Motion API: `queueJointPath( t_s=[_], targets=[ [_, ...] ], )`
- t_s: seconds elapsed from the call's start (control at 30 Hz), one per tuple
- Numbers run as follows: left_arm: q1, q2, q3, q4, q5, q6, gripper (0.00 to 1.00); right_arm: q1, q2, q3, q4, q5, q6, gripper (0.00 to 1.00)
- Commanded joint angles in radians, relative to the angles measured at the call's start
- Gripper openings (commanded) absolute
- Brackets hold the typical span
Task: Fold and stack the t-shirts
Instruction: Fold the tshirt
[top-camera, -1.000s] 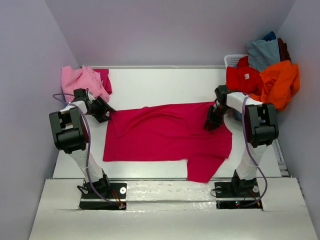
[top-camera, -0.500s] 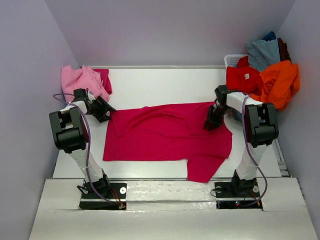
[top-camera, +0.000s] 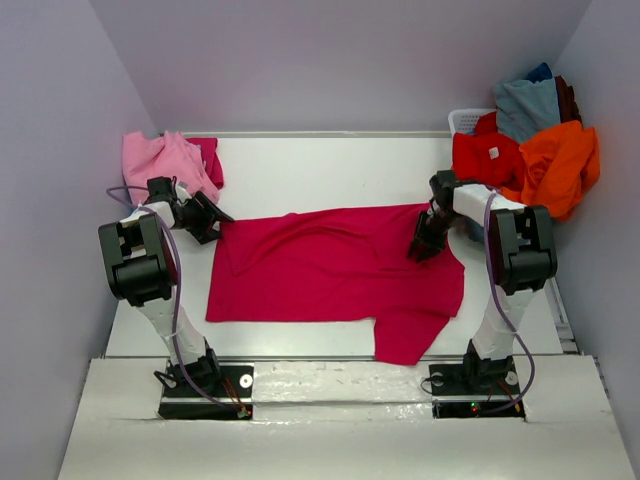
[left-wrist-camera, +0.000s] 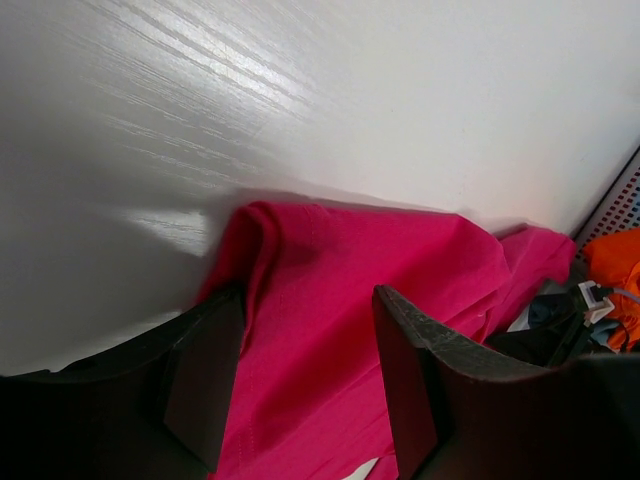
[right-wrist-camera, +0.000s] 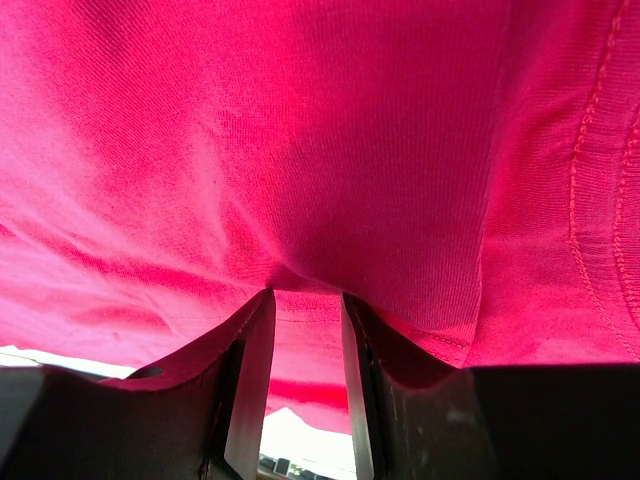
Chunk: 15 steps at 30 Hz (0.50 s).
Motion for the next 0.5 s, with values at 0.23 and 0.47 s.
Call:
queueJointPath(
  t_s=[0.23, 0.47],
  targets=[
    [0.005, -0.015, 0.033, 0.022, 0.048, 0.008, 0.64, -0.004, 0.064, -0.024, 0.008, 0.044, -0.028, 0.39],
    [-0.004, -0.006, 0.02, 0.018, 0.033, 0.009, 0.58, -0.004, 0.066, -0.021, 0.007, 0.044, -0.027, 0.38]
  ],
)
